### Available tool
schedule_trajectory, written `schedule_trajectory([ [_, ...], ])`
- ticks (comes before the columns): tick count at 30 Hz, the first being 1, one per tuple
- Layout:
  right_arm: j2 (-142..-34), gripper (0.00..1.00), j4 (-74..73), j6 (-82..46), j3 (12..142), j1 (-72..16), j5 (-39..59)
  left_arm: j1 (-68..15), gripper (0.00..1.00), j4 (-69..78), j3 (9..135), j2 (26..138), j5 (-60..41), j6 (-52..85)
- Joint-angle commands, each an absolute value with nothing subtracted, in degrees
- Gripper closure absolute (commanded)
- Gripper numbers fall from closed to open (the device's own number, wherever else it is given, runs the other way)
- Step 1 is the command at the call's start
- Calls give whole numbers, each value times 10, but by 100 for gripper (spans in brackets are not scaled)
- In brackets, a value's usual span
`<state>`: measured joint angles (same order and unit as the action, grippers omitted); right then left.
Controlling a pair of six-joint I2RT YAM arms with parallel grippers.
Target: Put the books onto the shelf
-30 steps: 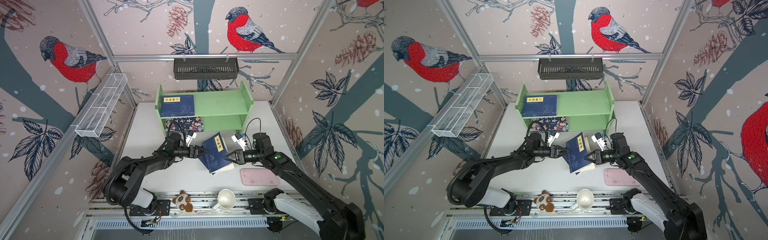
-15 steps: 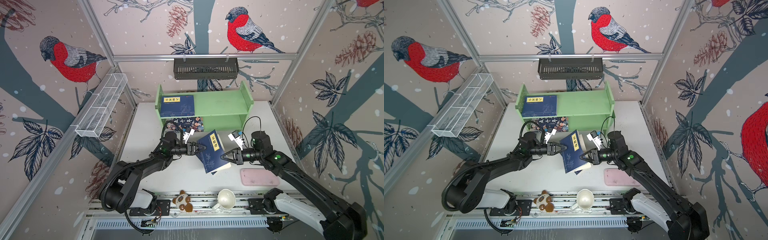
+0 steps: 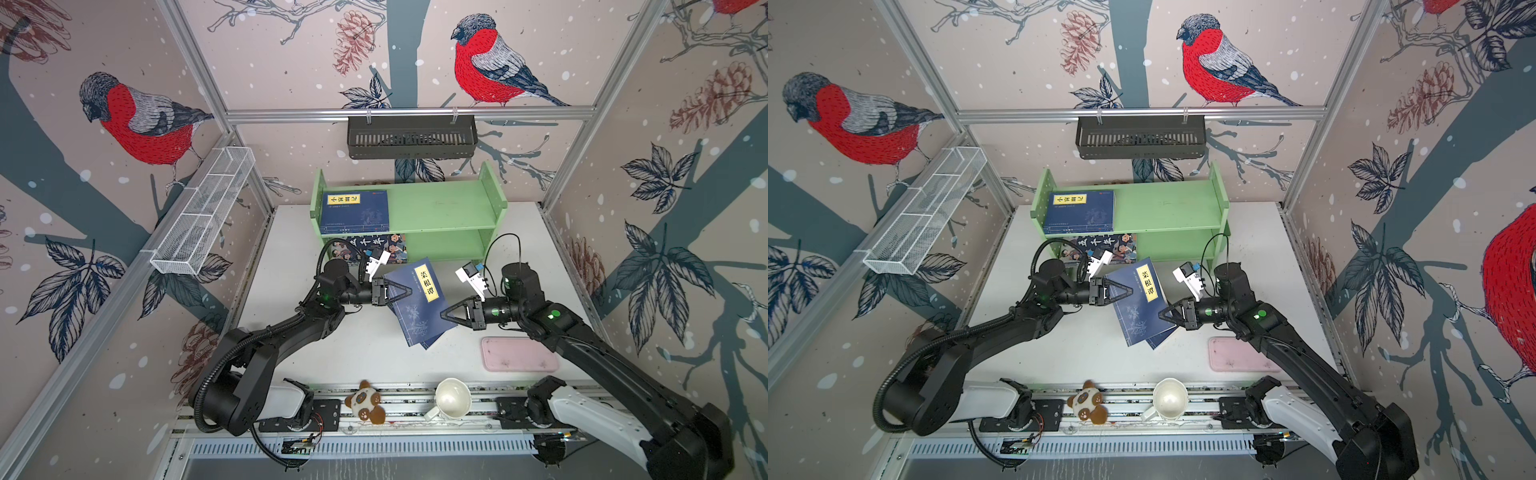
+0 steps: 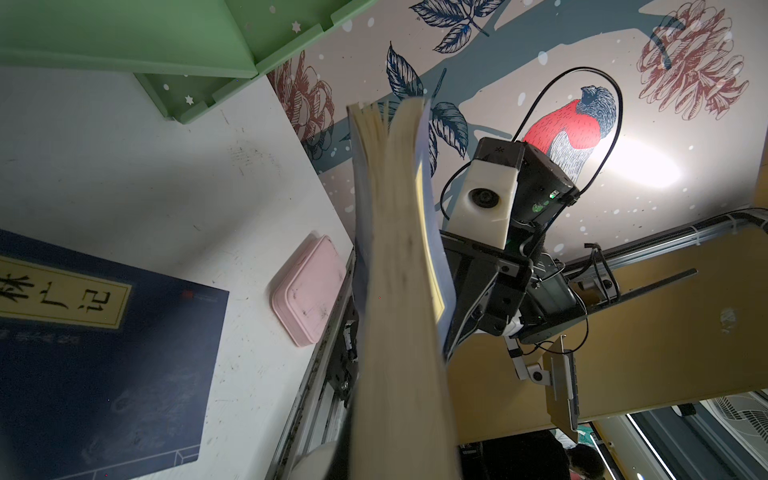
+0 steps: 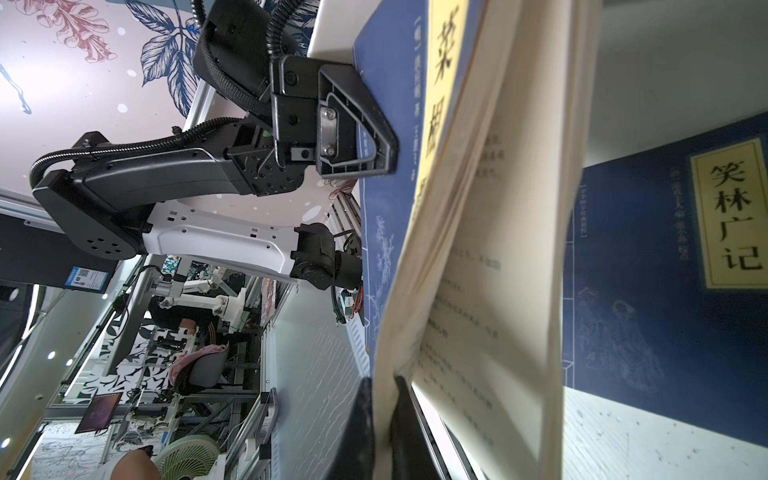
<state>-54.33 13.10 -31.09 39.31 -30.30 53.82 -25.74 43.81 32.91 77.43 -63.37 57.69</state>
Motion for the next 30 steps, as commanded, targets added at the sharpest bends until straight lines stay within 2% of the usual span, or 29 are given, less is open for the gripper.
schedule_trajectory([
  [1,-547,60,136,-291,389,-302,530,-258,100,435,342,767,-661,568],
  [5,-546,37,152,-284,393,-282,501,-258,100,439,350,762,-672,569],
  [14,-454,23,133,-346,421,-180,400,-255,100,494,393,736,-710,559],
  [17,-415,14,107,-375,431,-163,364,-249,100,490,423,732,-715,555],
  [22,-399,12,71,-413,446,-158,374,-238,100,436,487,725,-709,539],
  [30,-410,13,0,-456,474,-162,377,-237,100,79,681,719,-582,320],
])
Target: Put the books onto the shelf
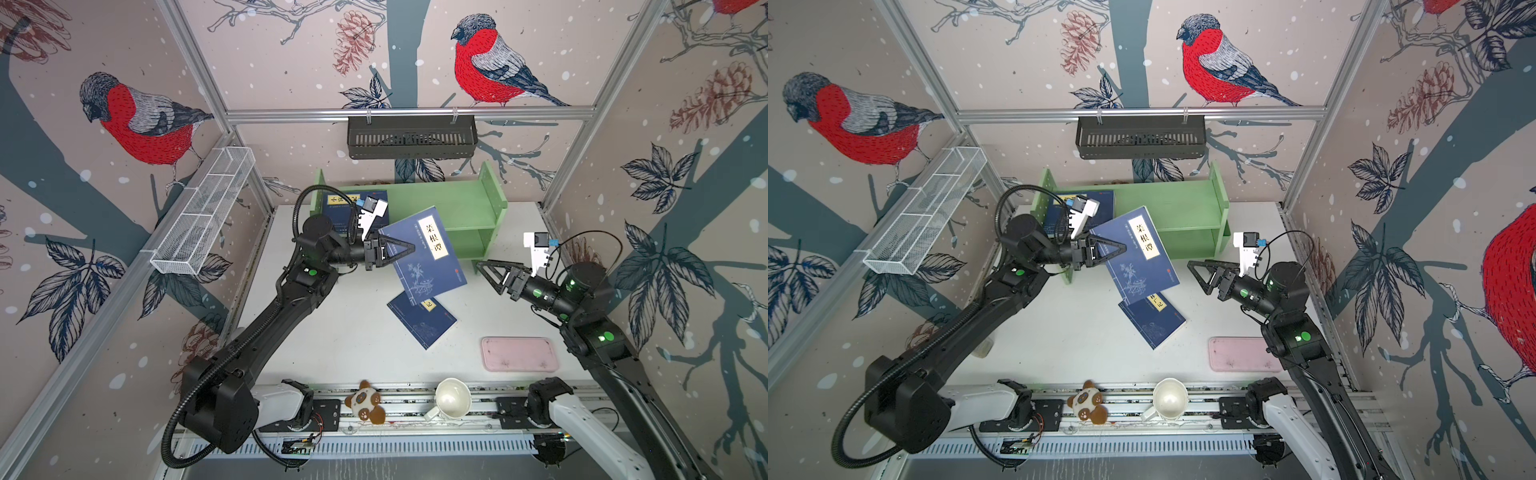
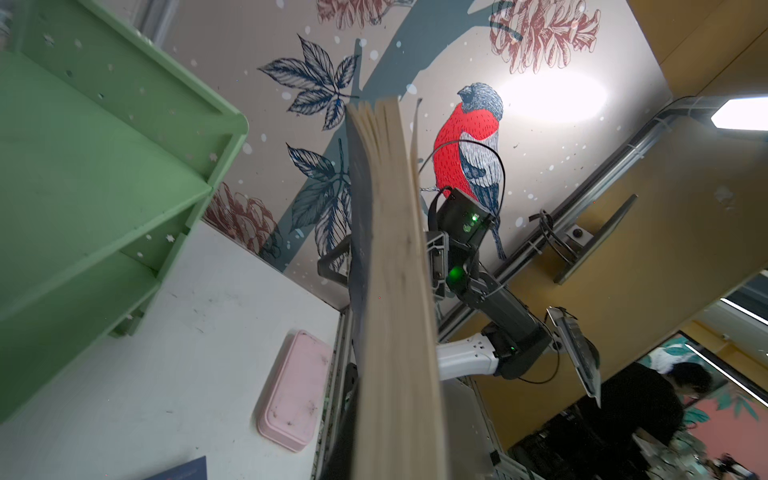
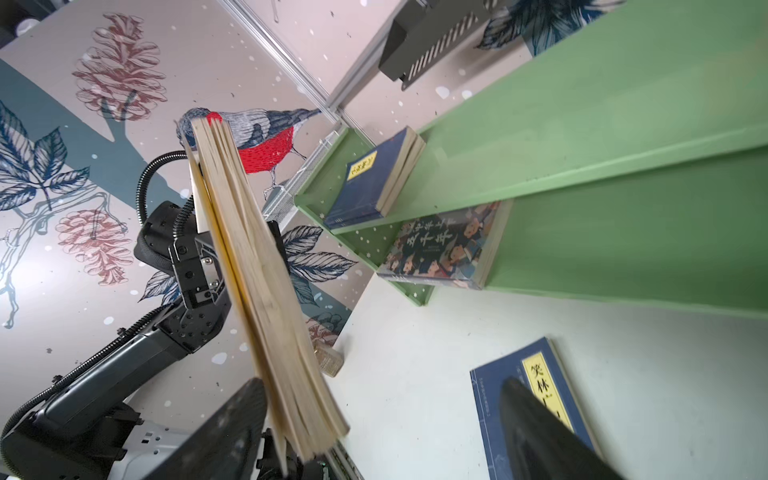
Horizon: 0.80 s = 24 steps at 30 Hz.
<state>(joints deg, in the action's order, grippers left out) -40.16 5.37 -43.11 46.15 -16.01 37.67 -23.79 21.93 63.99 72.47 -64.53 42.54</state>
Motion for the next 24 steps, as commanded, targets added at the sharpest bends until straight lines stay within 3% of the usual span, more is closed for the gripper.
schedule_trajectory([
  [1,-414,13,-6,-458,477,-164,375,-236,100,65,694,717,-568,304],
  [6,-444,13,-66,-477,481,-192,365,-219,100,-23,758,704,-470,257],
  [13,-515,12,-143,-474,509,-316,303,-149,100,31,756,681,-471,359],
  [21,-600,11,-235,-476,516,-414,245,-109,100,337,639,643,-532,642],
  [24,-631,11,-284,-485,520,-435,245,-107,100,398,610,630,-535,685],
])
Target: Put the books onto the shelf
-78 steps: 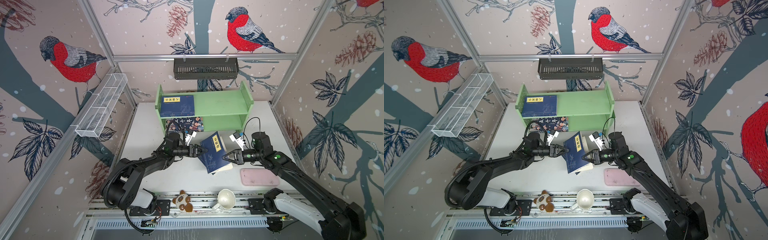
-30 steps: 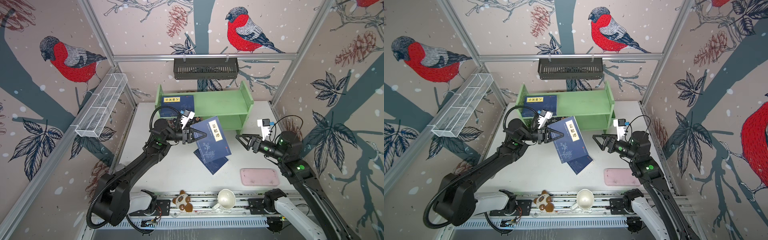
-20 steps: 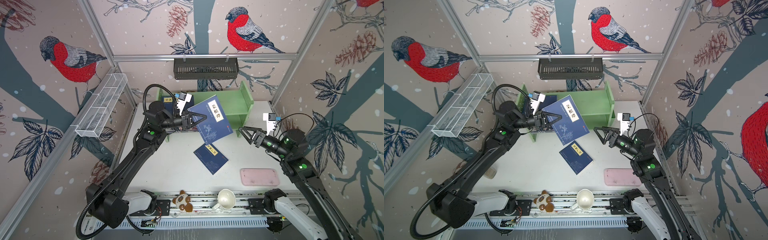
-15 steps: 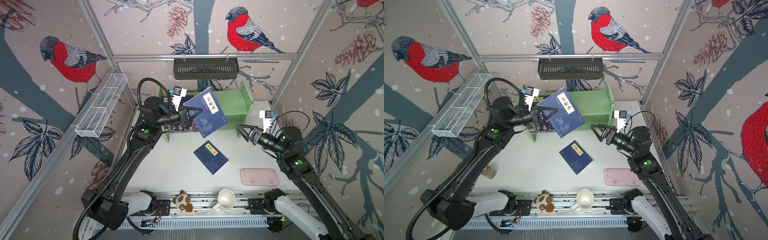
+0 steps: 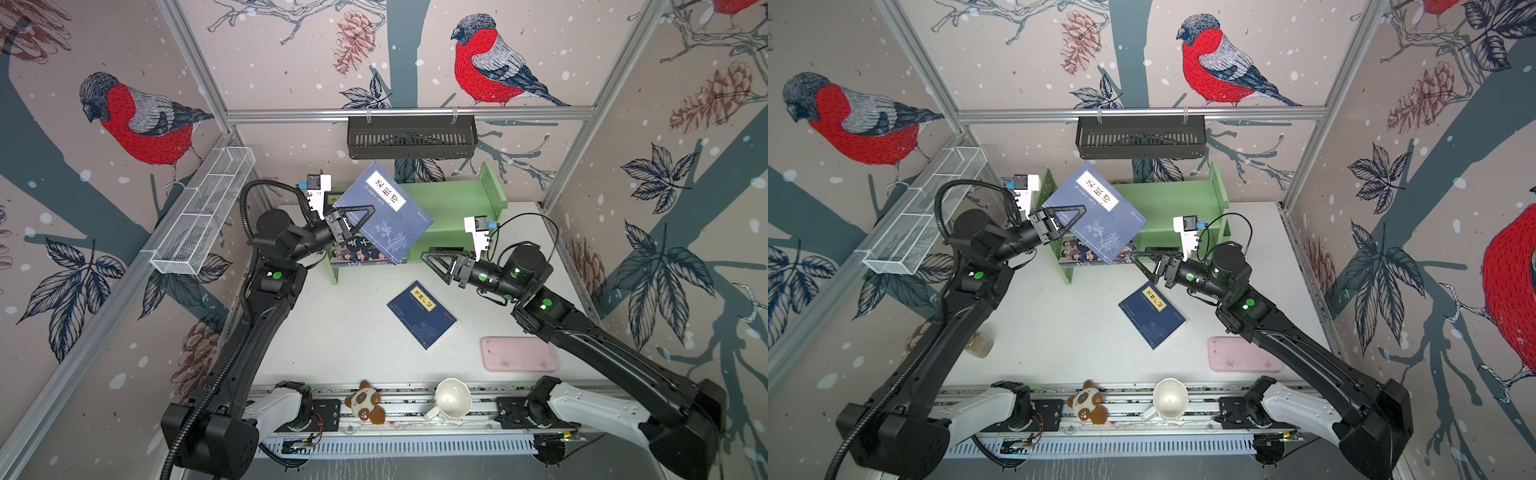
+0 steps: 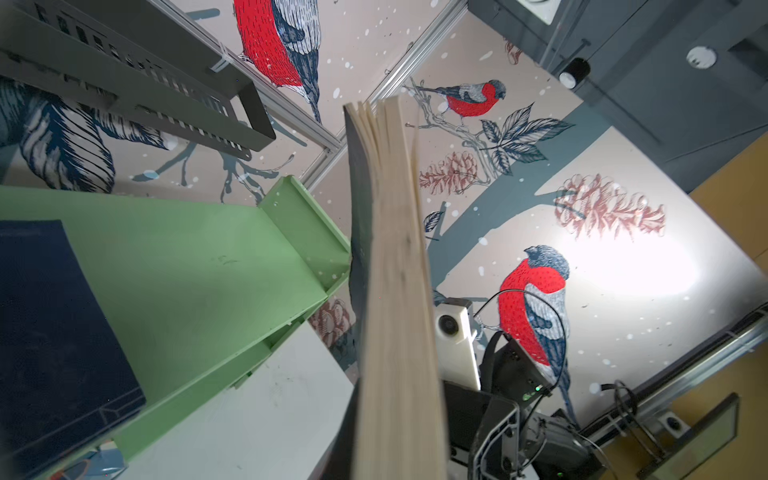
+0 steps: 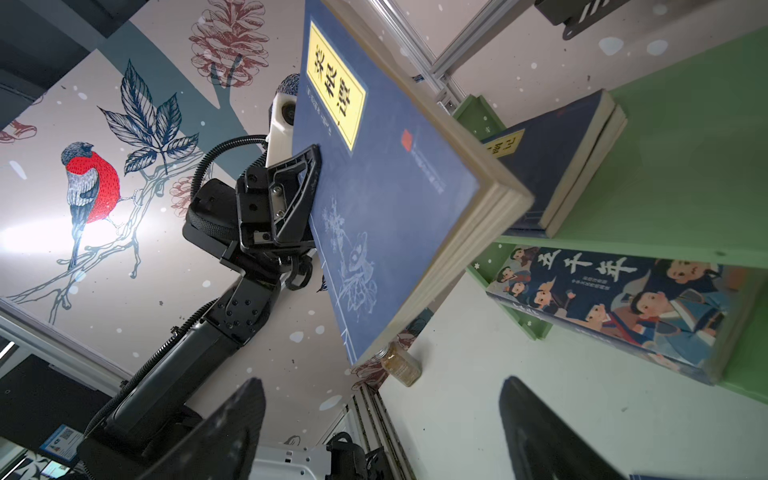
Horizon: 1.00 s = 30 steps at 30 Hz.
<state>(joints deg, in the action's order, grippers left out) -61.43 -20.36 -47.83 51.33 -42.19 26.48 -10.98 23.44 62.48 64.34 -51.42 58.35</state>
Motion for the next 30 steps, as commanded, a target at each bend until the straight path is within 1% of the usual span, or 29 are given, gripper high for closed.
schedule_trajectory([
  [1,-638,11,-292,-484,524,-441,242,-106,100,398,607,627,-535,684],
  [7,-675,12,-343,-488,535,-460,237,-98,100,401,581,609,-532,693],
  [10,-694,14,-375,-496,542,-465,239,-98,100,400,574,606,-527,695],
  [14,-733,23,-399,-499,563,-474,251,-98,100,400,561,607,-522,697],
  [16,-747,30,-402,-498,572,-476,256,-98,100,402,559,607,-523,699],
  [21,-767,59,-408,-494,587,-475,263,-98,100,402,542,603,-519,699],
  [24,-769,73,-396,-484,594,-472,268,-98,100,395,530,599,-517,693],
  [28,-766,95,-381,-479,597,-456,289,-98,100,380,516,593,-519,673],
  [29,-764,98,-378,-480,597,-449,298,-97,96,373,514,591,-519,665],
  [30,-763,98,-376,-480,597,-443,310,-96,88,367,513,590,-522,656],
])
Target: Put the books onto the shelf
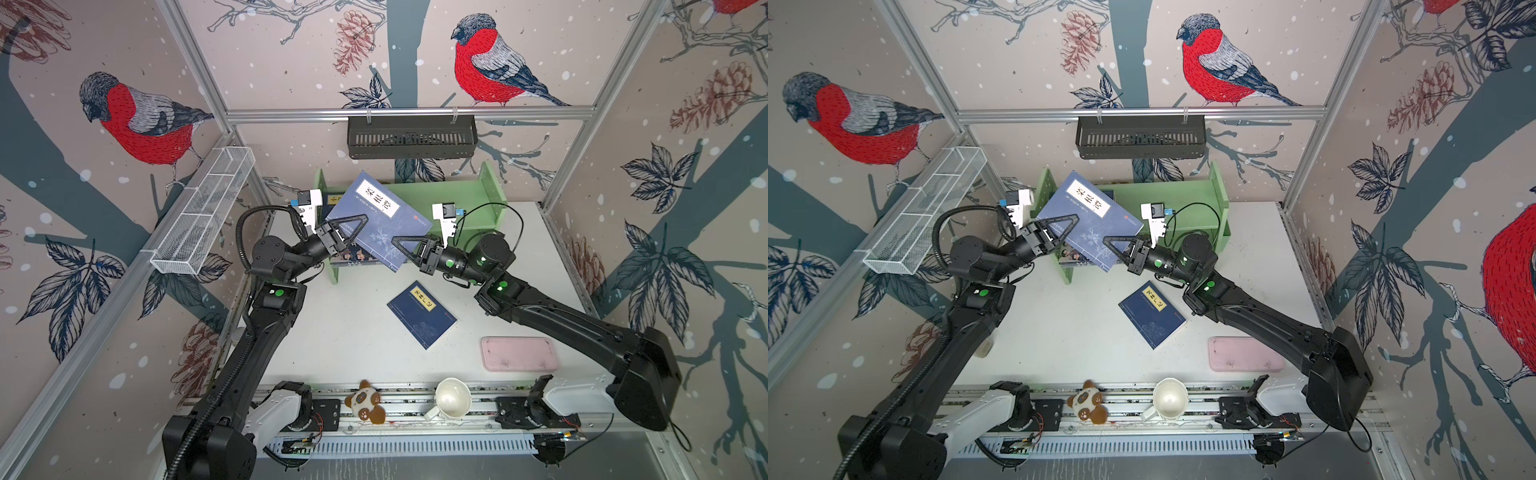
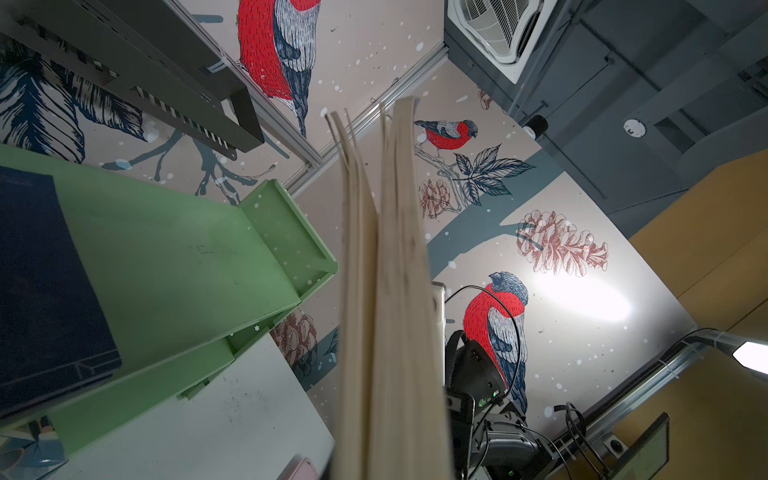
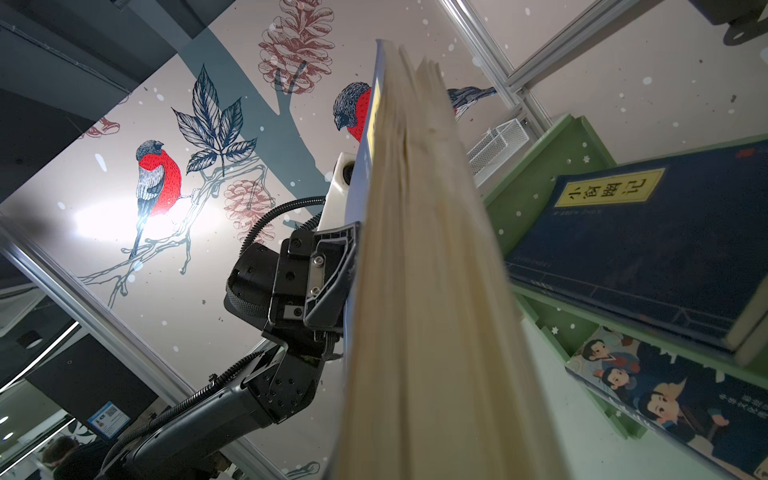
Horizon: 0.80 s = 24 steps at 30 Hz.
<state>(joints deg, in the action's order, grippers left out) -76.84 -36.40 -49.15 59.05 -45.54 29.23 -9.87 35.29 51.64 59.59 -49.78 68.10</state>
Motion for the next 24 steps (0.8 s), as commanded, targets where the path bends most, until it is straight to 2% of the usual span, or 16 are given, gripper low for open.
schedule_trajectory([
  [1,-762,98,-369,-480,598,-435,323,-95,81,362,512,588,-526,646],
  [5,-751,98,-334,-473,609,-398,386,-83,52,329,515,581,-556,599],
  [7,-748,99,-306,-462,619,-376,427,-75,44,307,519,577,-587,563],
  [12,-736,99,-208,-419,646,-324,532,-44,38,265,520,565,-660,514],
  [16,-726,99,-107,-356,668,-300,594,-26,38,224,529,560,-718,468],
  [19,-728,99,-23,-301,694,-297,621,-22,37,153,550,559,-727,410],
  [24,-721,99,18,-276,699,-296,642,-22,37,20,592,570,-708,306],
])
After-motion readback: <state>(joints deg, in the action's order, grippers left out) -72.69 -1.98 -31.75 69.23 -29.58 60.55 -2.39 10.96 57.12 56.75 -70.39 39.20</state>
